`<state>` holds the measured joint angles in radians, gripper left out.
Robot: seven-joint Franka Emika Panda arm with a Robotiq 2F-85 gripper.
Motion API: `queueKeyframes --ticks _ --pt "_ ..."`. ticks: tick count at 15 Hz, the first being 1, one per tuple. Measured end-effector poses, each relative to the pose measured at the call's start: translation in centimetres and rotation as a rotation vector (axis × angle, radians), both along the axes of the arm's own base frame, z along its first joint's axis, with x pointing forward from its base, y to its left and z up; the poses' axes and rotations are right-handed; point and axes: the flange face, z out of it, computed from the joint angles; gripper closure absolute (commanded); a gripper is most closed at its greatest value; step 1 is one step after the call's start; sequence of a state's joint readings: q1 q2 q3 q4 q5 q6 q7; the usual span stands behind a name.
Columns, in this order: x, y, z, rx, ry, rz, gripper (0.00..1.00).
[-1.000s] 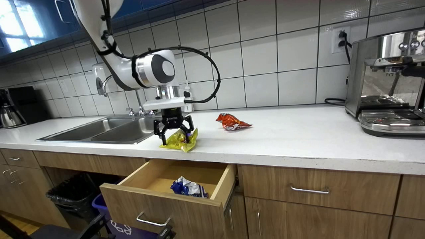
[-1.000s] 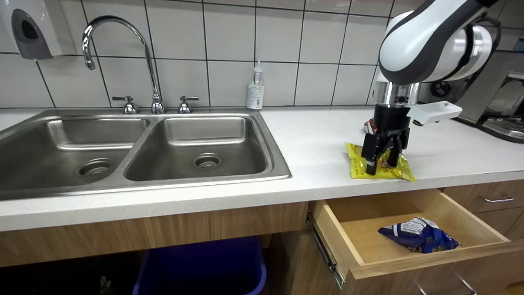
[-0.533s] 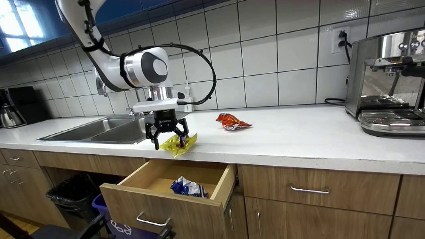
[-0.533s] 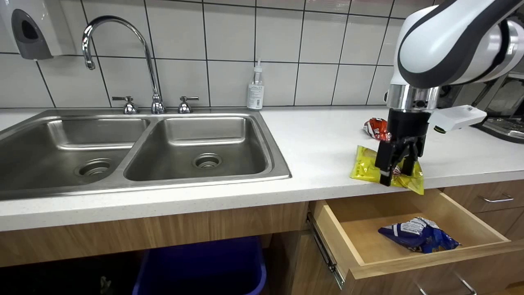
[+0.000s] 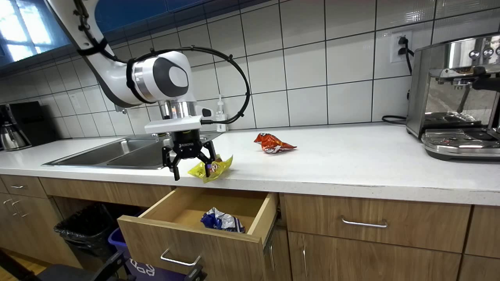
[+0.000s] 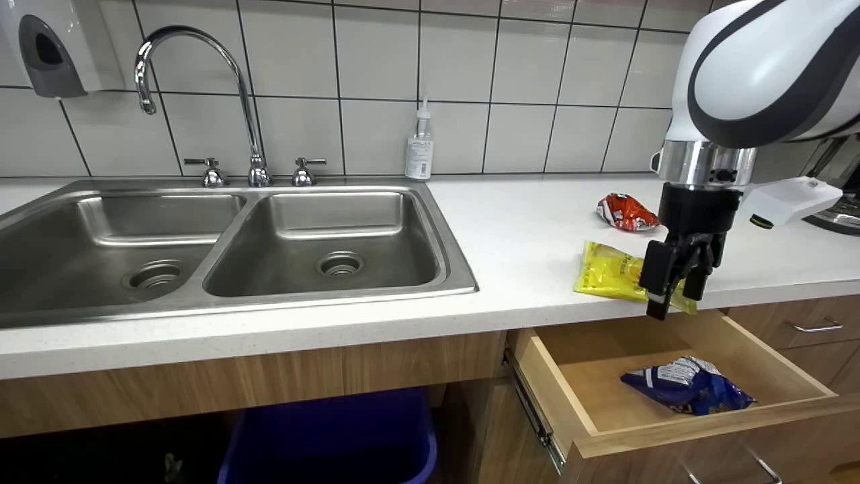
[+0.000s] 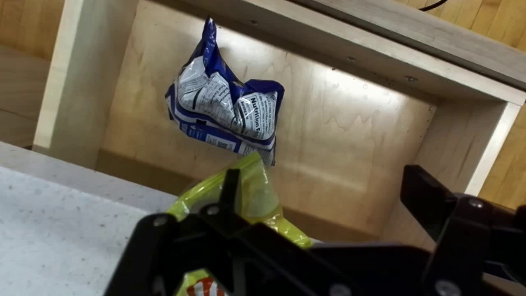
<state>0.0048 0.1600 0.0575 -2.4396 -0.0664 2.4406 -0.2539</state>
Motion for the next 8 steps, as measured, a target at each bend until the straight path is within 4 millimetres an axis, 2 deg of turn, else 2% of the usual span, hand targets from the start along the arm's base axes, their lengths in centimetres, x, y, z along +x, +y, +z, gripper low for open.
queueKeyframes --ticks 3,8 --pt "-0.2 0.1 1.0 0.001 -0.028 0.003 0.00" --pt "0.6 0.3 2.4 0.004 -0.080 0.007 0.00"
